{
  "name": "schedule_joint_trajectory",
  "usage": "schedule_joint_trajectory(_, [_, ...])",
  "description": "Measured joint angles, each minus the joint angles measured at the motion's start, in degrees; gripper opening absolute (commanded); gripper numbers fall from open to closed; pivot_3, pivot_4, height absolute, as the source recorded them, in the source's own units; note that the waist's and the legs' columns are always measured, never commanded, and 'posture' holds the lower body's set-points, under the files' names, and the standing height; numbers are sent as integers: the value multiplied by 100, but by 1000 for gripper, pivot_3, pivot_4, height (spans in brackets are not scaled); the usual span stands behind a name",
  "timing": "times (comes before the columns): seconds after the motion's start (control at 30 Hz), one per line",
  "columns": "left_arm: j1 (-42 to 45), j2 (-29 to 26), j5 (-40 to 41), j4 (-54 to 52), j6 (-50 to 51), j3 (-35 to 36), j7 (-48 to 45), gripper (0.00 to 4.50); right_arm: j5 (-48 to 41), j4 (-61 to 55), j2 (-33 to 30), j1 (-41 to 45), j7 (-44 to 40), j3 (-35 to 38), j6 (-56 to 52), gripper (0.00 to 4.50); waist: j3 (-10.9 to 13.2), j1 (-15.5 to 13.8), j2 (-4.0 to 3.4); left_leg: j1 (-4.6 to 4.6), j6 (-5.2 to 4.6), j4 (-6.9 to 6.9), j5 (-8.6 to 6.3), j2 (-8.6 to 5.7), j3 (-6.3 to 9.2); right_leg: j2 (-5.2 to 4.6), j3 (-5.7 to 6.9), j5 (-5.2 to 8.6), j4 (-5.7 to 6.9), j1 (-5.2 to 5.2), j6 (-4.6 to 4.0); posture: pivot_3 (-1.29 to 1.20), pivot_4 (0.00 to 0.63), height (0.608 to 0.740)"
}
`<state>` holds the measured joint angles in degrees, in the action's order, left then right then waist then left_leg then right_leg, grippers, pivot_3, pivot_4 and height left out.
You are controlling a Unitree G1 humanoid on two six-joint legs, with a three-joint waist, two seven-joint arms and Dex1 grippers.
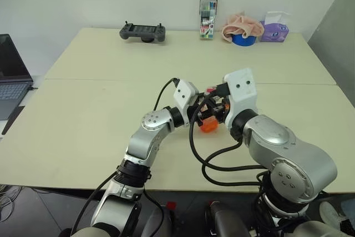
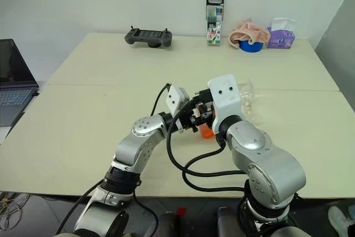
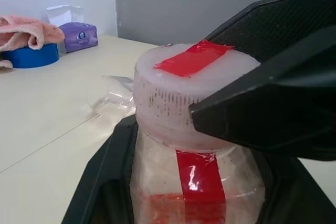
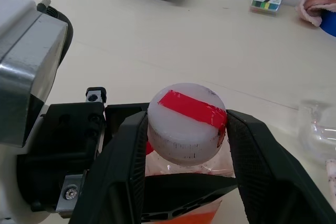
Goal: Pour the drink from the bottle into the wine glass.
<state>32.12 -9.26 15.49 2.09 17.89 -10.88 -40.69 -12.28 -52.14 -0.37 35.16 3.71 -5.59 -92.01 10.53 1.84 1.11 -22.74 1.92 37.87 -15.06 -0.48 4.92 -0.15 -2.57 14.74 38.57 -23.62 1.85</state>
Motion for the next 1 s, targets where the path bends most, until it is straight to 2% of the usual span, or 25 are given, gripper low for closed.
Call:
schedule_joint_trajectory(0.07, [0, 5, -1, 1, 0, -1, 3, 2143, -23, 24, -147, 11, -109, -1, 50, 1893, 0, 0, 0, -1, 0, 0, 0, -1, 0, 0, 0, 0, -1, 0, 0, 0, 150, 740])
schedule_joint_trajectory(0.17, [0, 30, 0, 7, 0, -2, 9, 2143, -288, 198, -855, -7, -754, 37, 474, 1893, 0, -4, 0, -2, -1, 2, 0, -6, -8, 0, 2, 1, -15, 6, 1, 0, 150, 740])
schedule_joint_trajectory(0.23, [1, 46, 1, -3, 0, -34, -40, 2143, -673, 389, -1544, -299, -1684, 332, 1262, 1893, 2, -16, -2, -6, -3, -1, 1, -6, -10, 12, 20, 1, -60, 31, 3, 0, 150, 740])
schedule_joint_trajectory(0.3, [4, 62, 10, -73, -5, -168, -172, 2143, -1195, 803, -2354, -606, -3023, 875, 2183, 1893, 8, -16, -8, -13, -6, -1, -1, -19, -22, 9, 9, 0, -72, 34, 4, 0, 150, 740])
schedule_joint_trajectory(0.4, [5, 84, 66, -220, -11, -331, -299, 2143, -1670, 1365, -3295, -627, -4385, 1229, 2911, 1893, 15, -12, -11, -13, -16, -3, -7, -30, -30, -6, 0, -11, -77, 34, -11, 0, 150, 740])
schedule_joint_trajectory(0.47, [5, 100, 124, -326, -15, -354, -379, 2143, -1802, 1702, -3659, -563, -5018, 1299, 3336, 1893, 17, 3, -12, -11, -21, -3, -11, -24, -32, -3, 1, -11, -76, 33, -12, 0, 150, 740])
schedule_joint_trajectory(0.6, [4, 84, 179, -475, -30, -362, -395, 2143, -1812, 2410, -4027, -332, -5906, 1140, 4179, 1893, 18, -2, -14, -6, -22, -5, -11, -2, -22, 3, 11, -9, -68, 33, -8, 0, 150, 740])
schedule_joint_trajectory(0.83, [2, -16, 211, -462, 34, -322, -391, 2143, -1560, 3068, -4124, -69, -6311, 616, 5048, 1893, 20, -11, -16, -6, -19, 4, -9, -3, -26, 9, 5, -8, -64, 32, -7, 0, 150, 740])
schedule_joint_trajectory(1.0, [14, -3, 215, -370, 45, -314, -393, 2143, -1619, 2983, -4111, -48, -6312, 613, 5055, 3612, 20, -40, -16, -11, -19, 3, -9, -13, -20, 0, 5, -15, -65, 32, -19, 0, 150, 740])
